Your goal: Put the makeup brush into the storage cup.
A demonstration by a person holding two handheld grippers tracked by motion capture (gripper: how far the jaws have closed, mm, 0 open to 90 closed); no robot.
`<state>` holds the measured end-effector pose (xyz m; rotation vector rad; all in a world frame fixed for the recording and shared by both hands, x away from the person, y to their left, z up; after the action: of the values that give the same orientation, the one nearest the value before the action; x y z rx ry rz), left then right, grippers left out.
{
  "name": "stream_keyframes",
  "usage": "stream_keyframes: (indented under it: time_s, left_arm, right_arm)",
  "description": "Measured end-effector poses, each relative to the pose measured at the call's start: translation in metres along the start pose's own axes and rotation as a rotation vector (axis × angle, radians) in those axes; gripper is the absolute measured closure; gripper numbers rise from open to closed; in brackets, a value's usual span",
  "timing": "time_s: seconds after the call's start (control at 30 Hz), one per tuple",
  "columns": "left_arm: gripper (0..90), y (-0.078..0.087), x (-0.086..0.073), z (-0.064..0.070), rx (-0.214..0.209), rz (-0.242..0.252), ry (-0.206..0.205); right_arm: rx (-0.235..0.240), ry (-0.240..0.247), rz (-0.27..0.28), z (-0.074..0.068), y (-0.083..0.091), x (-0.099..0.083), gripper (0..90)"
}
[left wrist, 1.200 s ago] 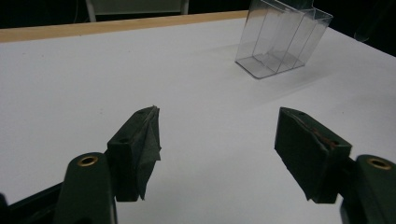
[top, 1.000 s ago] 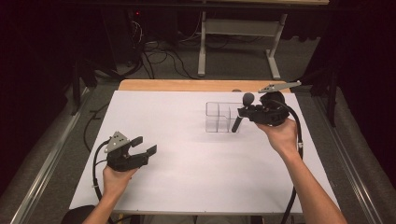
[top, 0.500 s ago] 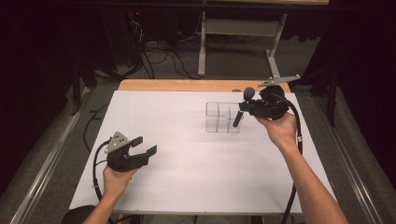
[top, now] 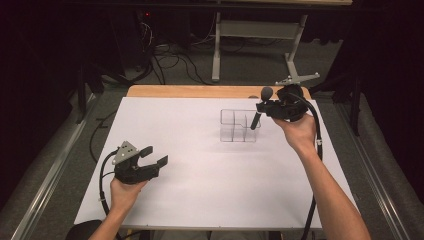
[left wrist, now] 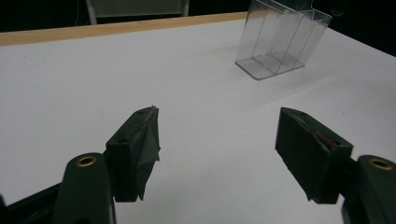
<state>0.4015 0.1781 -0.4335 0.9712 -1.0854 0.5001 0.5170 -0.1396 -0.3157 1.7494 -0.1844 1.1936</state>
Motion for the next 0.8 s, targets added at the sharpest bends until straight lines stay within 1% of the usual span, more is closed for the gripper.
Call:
stream_keyframes:
  time_s: [0.07, 0.1, 0.23, 0.37, 0.6, 0.7, 0.8]
  left_arm:
    - [30.4, 0.000, 0.000, -0.001, 0.002, 0.003, 0.002]
    - [30.4, 0.000, 0.000, -0.001, 0.002, 0.003, 0.002]
    - [30.4, 0.000, 0.000, -0.001, 0.002, 0.000, -0.001]
    - [30.4, 0.001, 0.000, 0.000, 0.002, 0.002, 0.000]
    - [29.9, 0.000, 0.000, -0.001, 0.004, 0.000, -0.002]
    - [29.8, 0.000, 0.000, 0.000, 0.003, 0.001, -0.002]
    - [29.8, 0.000, 0.000, -0.001, 0.002, -0.001, -0.001]
  right_arm:
    - [-0.007, 0.000, 0.008, 0.001, 0.001, 0.003, 72.4]
    - [-0.007, -0.008, 0.010, 0.001, 0.000, 0.004, 72.4]
    - [-0.024, -0.011, 0.002, 0.006, -0.003, 0.006, 72.3]
    - [-0.037, -0.027, -0.004, 0.011, -0.007, 0.006, 72.4]
    - [-0.058, -0.035, -0.015, 0.018, -0.014, 0.005, 72.3]
    - [-0.061, -0.044, -0.020, 0.020, -0.017, 0.004, 72.3]
    - [-0.067, -0.041, -0.025, 0.021, -0.019, 0.004, 72.3]
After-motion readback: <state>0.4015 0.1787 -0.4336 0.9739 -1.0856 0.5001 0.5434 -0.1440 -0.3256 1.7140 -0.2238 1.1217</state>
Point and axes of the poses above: each handheld gripper's, and its own axes: y roughly backward along the jaws, x roughly out of its top, z roughly to its right, the point moved 10 cm from there along -y, roughly forward along the jaws, and after that the axes turned 1 degree about x, right-handed, at the moved point
